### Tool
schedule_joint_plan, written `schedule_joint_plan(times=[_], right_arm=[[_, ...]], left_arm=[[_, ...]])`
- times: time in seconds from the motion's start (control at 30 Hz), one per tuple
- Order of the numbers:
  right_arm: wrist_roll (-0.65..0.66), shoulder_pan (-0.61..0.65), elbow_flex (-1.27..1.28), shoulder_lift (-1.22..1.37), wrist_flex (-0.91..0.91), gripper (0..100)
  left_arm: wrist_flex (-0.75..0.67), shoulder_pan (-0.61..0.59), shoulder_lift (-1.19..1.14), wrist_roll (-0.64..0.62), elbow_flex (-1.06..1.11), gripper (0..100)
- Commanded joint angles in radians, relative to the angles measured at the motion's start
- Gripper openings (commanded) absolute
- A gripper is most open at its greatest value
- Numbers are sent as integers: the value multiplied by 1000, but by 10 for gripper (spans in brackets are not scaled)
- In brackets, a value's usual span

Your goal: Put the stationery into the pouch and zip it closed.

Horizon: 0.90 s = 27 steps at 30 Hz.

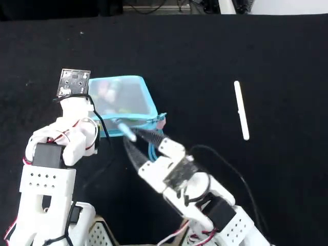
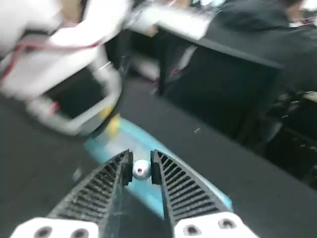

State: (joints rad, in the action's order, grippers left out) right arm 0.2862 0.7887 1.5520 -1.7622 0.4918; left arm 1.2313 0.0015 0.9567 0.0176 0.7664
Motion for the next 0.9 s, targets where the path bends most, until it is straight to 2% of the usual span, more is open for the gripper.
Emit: schedule_joint_plan(times=[0.0,0.13,0.3,0.43,0.57,0.7,0.87], right_arm=[[46,48,-39,-10,25,11],[43,43,4,-2,-32,36],[-5,43,-39,-4,48,212],[-95,29,-205,-12,224,181],[-100,-143,-351,-2,344,139],[-100,-342,-403,35,359,95],[-101,-457,-516,335,351,96]], left_arm=[[-14,-4,0,-5,-19,30],[-14,-1,0,-5,-19,30],[-14,-4,0,-5,-18,30],[-14,-4,0,-5,-18,30],[-14,-4,0,-5,-18,30],[-14,-4,0,-5,-18,30],[-14,-4,0,-5,-18,30]])
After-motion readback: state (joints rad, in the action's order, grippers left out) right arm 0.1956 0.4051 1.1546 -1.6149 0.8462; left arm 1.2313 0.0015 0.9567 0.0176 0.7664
